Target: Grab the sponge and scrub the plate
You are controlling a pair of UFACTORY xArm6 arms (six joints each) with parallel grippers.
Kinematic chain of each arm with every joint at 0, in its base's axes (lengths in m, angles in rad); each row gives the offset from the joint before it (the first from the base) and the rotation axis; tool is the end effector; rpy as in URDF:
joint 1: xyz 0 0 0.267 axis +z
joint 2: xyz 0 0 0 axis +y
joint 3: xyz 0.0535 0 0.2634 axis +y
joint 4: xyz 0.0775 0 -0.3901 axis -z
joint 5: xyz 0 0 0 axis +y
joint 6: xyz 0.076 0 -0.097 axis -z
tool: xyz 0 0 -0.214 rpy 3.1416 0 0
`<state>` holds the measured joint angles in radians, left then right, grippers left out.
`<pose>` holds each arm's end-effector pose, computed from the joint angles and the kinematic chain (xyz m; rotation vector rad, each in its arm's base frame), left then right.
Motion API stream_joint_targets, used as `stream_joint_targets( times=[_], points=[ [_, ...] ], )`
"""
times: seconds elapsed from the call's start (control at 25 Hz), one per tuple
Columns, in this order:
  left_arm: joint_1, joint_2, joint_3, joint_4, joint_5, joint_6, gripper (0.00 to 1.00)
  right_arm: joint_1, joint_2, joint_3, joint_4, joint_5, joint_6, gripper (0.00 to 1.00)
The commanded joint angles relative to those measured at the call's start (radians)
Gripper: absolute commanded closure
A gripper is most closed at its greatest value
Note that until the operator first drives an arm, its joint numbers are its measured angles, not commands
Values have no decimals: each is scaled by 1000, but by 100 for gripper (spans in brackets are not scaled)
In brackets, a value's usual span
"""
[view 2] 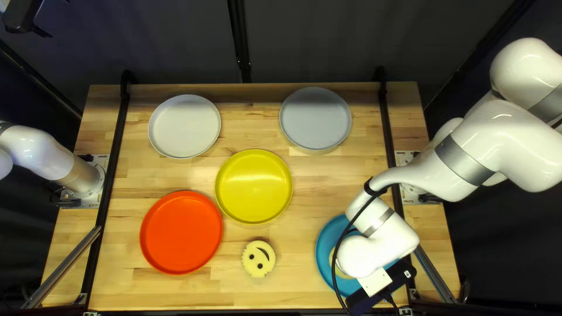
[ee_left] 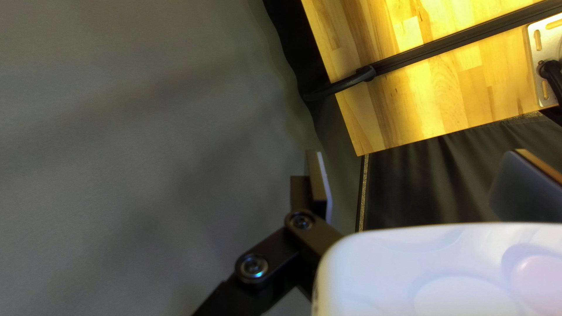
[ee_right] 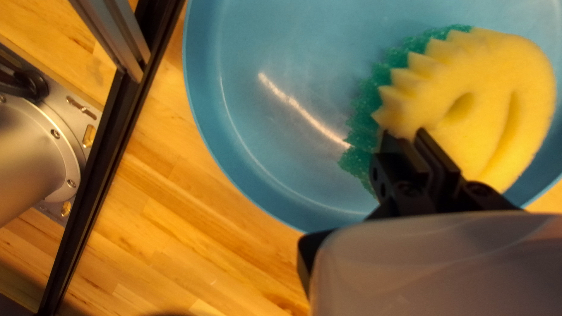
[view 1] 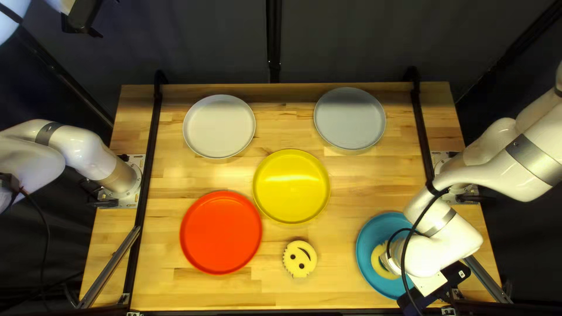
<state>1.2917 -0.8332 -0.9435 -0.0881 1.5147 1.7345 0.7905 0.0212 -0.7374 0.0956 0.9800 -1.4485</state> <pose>0.1253 0.3394 0.3598 -2.8091 0.6421 -0.1494 0.2433 0.2751 -0.0336 -1.3797 -2.6296 0.3380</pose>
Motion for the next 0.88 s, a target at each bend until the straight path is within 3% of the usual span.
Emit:
stream_joint_targets(
  times=[0.04, 0.52, 0.88],
  points=[
    [0, 0, 0, 0, 0, 0, 0, -13, -14, 34, 14, -13, -20, 100],
    [0, 0, 0, 0, 0, 0, 0, -105, -161, 207, 18, -46, -84, 100],
    [0, 0, 0, 0, 0, 0, 0, -130, -223, 249, 11, -32, -92, 100]
  ],
)
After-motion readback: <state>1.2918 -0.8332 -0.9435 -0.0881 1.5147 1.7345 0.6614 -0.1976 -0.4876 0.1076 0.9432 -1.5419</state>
